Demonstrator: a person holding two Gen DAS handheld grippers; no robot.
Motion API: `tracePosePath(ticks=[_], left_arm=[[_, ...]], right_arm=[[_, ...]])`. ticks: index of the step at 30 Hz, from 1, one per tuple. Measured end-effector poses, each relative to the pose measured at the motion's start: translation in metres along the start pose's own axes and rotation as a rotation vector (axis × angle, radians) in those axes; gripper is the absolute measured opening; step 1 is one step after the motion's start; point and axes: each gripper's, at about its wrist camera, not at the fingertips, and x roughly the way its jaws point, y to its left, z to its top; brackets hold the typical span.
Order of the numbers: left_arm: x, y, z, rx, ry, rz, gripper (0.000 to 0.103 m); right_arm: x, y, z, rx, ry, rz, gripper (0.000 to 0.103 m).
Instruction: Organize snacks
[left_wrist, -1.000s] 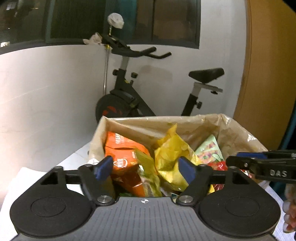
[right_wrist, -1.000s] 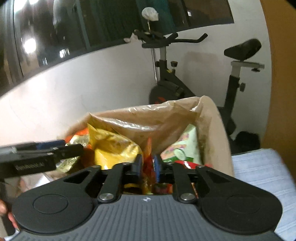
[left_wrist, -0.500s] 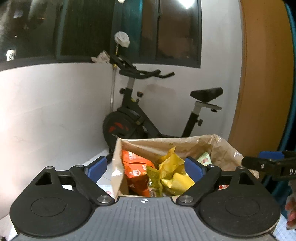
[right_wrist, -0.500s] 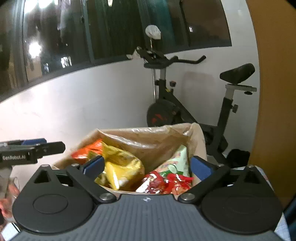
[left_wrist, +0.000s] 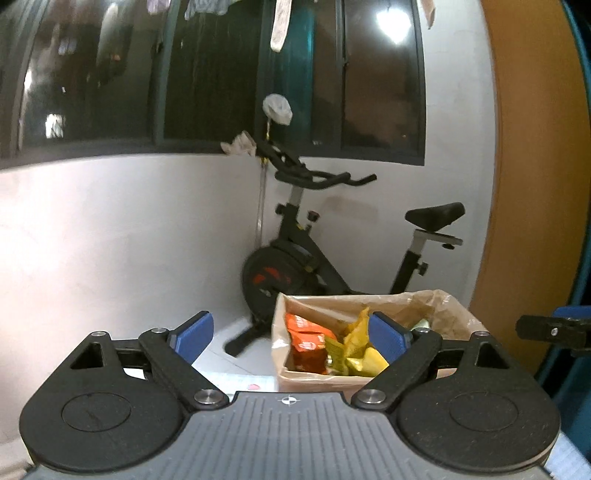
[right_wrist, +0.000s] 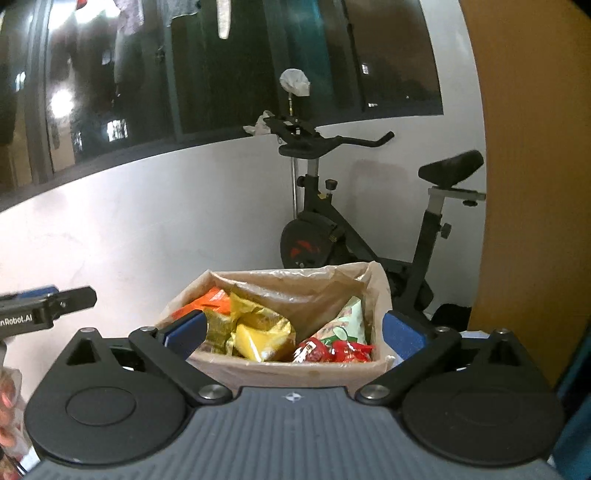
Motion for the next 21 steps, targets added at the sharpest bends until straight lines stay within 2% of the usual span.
tracePosePath(ticks=[6, 12, 21], left_arm=[[-0.022, -0.005, -0.003, 0.009, -0.024, 0.063, 0.092], [-0.022, -0.004, -0.005, -0.032, 0.009, 0.046, 0.092], [-0.022, -0.005, -0.008, -0.023, -0.004, 0.043, 0.092]], right_arm=[[-0.017, 0.007, -0.005, 0.009, -0.016, 0.017, 0.103], [-0.024, 0.004, -0.009, 0.013, -0.017, 0.010, 0.103], [-0.027, 0.004, -0.009, 0.007, -0.021, 0.004, 0.103]])
